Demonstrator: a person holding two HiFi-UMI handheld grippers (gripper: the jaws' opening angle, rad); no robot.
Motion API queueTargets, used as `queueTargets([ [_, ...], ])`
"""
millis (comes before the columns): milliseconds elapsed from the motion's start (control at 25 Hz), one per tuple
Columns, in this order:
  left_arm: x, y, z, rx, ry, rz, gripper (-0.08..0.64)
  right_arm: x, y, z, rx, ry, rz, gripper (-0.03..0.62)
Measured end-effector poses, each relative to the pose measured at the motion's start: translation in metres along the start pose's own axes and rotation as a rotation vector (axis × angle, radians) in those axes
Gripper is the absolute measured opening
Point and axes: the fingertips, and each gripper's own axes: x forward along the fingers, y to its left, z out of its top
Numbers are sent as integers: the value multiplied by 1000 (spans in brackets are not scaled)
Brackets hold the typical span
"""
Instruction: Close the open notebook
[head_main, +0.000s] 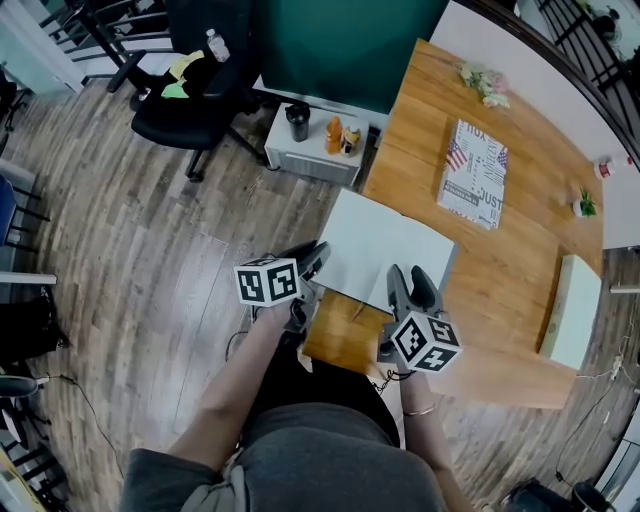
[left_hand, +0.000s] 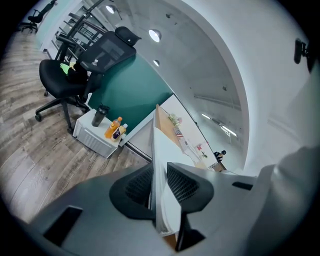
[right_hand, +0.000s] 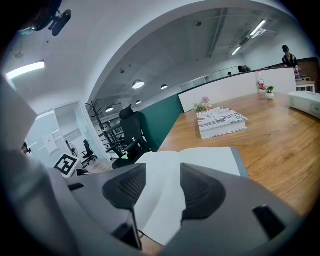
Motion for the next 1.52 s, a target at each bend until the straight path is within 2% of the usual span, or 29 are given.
queueTargets([
  [360,-7,-20,10,72,13,-33,78,-13,-3,-3,27,-32,-49,202],
  [800,-13,-47,19,201,37,-57,70,-33,-5,-7,59,-78,-118,199],
  [1520,-12,-111,24,467,90,-110,71,-87,-13,-24,145,-180,-265,196],
])
